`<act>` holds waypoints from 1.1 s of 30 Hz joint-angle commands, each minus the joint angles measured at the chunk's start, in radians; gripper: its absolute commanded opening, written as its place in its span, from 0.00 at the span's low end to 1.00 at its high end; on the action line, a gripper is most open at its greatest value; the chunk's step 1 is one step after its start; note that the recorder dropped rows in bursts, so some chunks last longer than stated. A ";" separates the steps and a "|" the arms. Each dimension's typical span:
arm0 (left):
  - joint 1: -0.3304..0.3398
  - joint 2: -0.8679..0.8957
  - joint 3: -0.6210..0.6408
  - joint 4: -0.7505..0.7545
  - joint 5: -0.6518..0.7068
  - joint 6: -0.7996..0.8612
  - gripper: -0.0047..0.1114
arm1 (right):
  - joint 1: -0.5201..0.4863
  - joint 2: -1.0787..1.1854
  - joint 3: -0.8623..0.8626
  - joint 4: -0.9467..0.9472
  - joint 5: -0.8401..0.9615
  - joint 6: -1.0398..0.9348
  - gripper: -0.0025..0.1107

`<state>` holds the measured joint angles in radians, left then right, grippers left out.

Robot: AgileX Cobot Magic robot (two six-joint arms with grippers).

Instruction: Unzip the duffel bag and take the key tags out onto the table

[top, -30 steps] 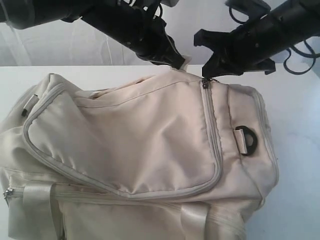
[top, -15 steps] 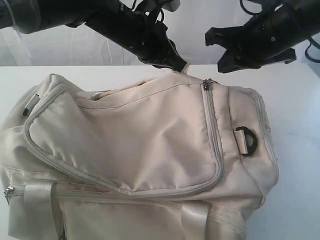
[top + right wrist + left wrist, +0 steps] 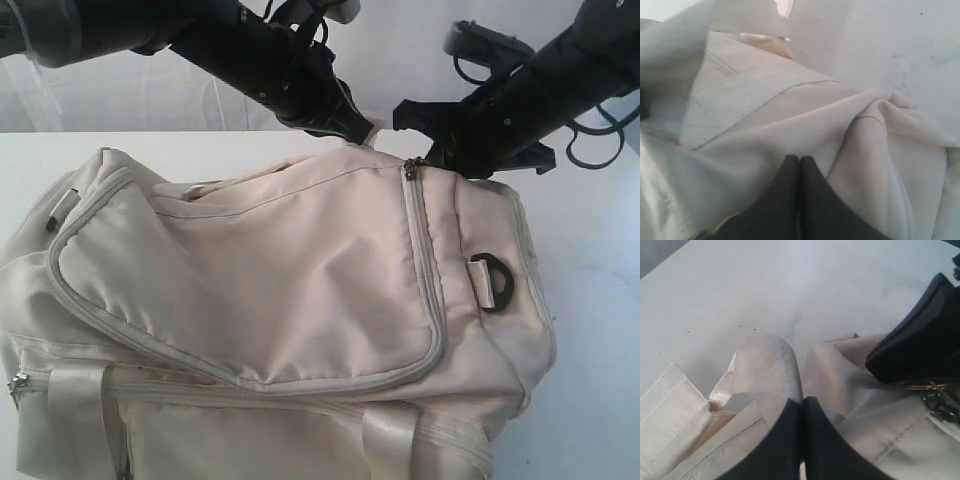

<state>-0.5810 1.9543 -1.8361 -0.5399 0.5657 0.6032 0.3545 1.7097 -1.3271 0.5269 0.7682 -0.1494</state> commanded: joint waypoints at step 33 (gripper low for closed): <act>0.000 -0.021 -0.009 -0.035 -0.002 -0.005 0.04 | 0.087 -0.212 0.000 -0.028 0.186 -0.057 0.02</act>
<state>-0.5810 1.9543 -1.8361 -0.5399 0.5642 0.6032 0.4411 1.5568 -1.3267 0.5548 0.9861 -0.1934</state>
